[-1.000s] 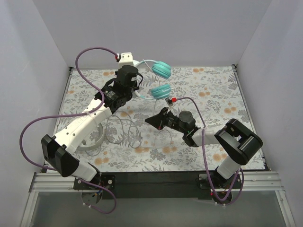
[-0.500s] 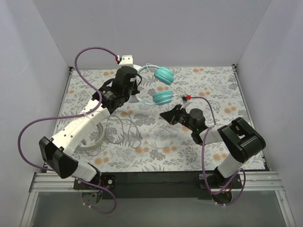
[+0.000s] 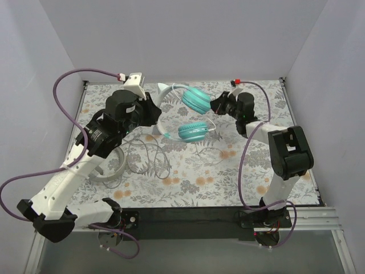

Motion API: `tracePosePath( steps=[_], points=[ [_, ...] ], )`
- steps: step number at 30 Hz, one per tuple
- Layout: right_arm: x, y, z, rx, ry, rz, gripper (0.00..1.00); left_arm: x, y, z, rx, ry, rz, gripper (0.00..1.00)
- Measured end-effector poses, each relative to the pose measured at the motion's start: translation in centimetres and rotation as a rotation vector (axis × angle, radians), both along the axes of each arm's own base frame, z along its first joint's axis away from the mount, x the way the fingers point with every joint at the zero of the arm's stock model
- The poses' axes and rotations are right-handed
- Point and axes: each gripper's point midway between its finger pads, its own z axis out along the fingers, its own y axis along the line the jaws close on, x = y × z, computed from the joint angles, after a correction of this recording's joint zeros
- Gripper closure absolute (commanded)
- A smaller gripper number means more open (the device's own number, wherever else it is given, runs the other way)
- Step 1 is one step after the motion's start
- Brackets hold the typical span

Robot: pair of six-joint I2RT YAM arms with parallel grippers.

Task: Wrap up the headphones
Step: Wrap the headphone cable with the right arm

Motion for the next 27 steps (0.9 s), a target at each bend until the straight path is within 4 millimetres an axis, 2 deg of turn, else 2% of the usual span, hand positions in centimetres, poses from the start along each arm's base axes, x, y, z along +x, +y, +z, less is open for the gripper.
tracePosePath(
  steps=[3, 6, 11, 14, 19, 24, 27],
  points=[
    [4.5, -1.1, 1.4, -0.04, -0.009, -0.025, 0.99, -2.0, 0.0, -0.7, -0.02, 0.022, -0.06, 1.0],
    [8.0, -1.7, 3.6, -0.073, -0.042, -0.044, 0.99, -3.4, 0.1, -2.1, -0.018, 0.058, -0.105, 1.0],
    [12.3, -1.6, 9.0, -0.115, -0.13, -0.054, 0.99, -5.1, 0.0, -4.4, -0.011, 0.112, -0.16, 1.0],
    [13.7, -1.1, 12.0, -0.141, -0.18, -0.048, 0.99, -5.9, -0.1, -5.1, -0.02, 0.129, -0.191, 1.0],
    [15.2, -0.9, 15.2, -0.184, -0.231, -0.062, 0.99, -6.8, -0.2, -5.6, -0.033, 0.137, -0.22, 1.0],
    [16.1, -1.2, 16.2, -0.221, -0.229, -0.076, 0.99, -7.1, -0.2, -5.3, -0.05, 0.123, -0.233, 1.0],
    [16.0, -1.3, 15.4, -0.241, -0.206, -0.072, 0.99, -7.3, -0.1, -4.8, -0.067, 0.109, -0.231, 1.0]
  ],
)
